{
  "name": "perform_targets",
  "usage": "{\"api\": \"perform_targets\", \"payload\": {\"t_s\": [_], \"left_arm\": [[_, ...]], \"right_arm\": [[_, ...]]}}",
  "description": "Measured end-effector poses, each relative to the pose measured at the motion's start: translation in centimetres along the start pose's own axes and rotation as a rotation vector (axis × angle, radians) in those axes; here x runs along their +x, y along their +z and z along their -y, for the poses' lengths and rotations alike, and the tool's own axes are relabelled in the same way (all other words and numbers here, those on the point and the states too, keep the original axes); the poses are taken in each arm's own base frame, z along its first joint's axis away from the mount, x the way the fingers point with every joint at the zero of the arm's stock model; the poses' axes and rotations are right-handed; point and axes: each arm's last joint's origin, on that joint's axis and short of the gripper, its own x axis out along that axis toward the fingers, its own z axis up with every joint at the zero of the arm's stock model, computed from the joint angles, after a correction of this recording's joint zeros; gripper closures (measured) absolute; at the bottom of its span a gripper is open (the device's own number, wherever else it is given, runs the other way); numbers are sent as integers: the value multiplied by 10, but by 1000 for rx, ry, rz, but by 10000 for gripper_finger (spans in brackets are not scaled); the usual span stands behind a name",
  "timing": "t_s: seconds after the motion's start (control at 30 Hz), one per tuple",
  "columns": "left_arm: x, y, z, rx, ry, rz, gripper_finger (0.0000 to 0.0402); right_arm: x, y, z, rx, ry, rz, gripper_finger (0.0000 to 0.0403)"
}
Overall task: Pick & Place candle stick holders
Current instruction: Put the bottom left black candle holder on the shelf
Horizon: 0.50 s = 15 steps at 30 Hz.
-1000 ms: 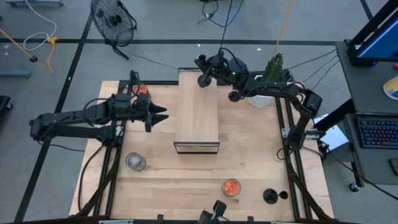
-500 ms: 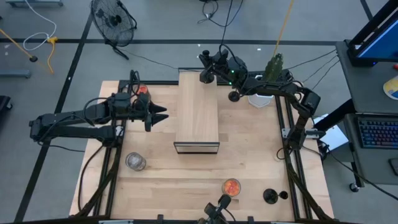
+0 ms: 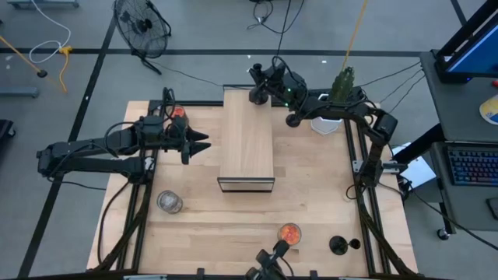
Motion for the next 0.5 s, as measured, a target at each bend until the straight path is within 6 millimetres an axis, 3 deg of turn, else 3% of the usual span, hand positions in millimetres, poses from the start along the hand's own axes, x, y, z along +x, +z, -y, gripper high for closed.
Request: {"api": "perform_targets", "payload": {"t_s": [0.5], "left_arm": [[0,0,0,-6,1,2,176]], "right_arm": [[0,-3,0,37,2,-31,390]]}}
